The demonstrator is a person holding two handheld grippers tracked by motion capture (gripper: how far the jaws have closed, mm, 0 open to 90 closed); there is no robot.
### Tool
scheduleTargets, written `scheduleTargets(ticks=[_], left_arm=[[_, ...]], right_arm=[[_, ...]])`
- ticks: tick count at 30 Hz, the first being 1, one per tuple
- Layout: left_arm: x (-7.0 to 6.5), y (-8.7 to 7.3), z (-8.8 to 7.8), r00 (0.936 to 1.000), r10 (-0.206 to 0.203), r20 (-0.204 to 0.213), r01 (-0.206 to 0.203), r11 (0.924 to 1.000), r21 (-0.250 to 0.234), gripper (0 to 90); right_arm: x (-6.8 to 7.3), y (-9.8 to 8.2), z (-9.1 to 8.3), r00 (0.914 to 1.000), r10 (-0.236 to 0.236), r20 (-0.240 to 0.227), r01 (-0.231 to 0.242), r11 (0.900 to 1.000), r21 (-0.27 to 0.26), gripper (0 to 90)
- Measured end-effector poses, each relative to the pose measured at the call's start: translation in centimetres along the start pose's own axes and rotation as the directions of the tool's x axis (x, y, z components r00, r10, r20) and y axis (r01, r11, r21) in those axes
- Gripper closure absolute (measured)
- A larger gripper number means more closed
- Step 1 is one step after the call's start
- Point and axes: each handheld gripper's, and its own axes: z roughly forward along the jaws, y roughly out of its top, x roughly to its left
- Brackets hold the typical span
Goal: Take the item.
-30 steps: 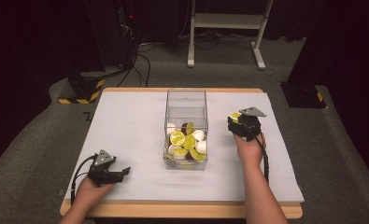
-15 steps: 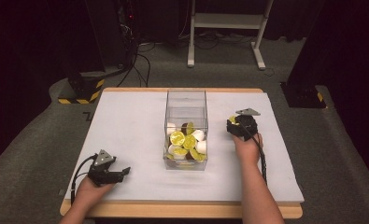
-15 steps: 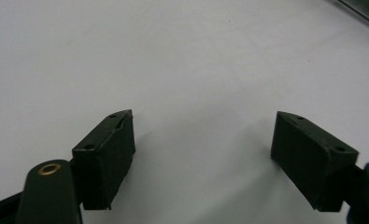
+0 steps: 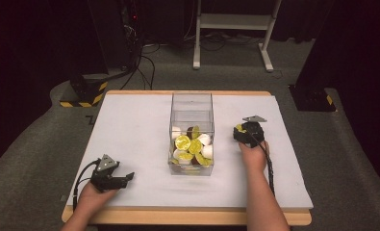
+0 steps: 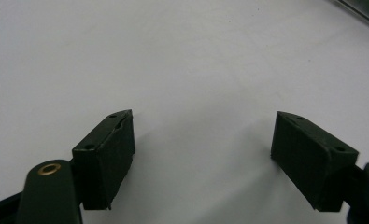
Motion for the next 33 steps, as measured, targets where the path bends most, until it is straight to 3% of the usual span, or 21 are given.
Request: scheduleTargets(ticks=[8, 10, 15, 27, 33], left_arm=[[0.0, 0.0, 0.0, 1.0, 0.001, -0.001, -0.001, 1.0, 0.0, 21.9], [0.0, 0.0, 0.0, 1.0, 0.001, -0.001, -0.001, 1.0, 0.0, 21.9], [0.0, 0.0, 0.0, 1.0, 0.008, -0.001, -0.008, 1.0, 0.004, 21.9], [0.0, 0.0, 0.0, 1.0, 0.007, -0.003, -0.007, 1.0, 0.002, 22.1], [-0.1, 0.0, 0.0, 1.0, 0.002, -0.005, -0.002, 1.0, -0.002, 22.2]], right_arm=[[-0.1, 0.0, -0.1, 0.9999, -0.002, -0.015, 0.002, 1.0, 0.006, 37.1], [-0.2, 0.1, -0.2, 0.9991, 0.021, -0.038, -0.02, 1.0, 0.002, 30.0], [-0.2, 0.1, -0.3, 0.9966, 0.046, -0.068, -0.046, 0.999, 0.005, 23.5], [0.2, 0.0, -1.1, 0.997, 0.048, -0.06, -0.048, 0.999, -0.006, 17.8], [0.6, -0.4, -1.8, 0.9982, 0.016, -0.057, -0.017, 1.0, -0.017, 18.2]])
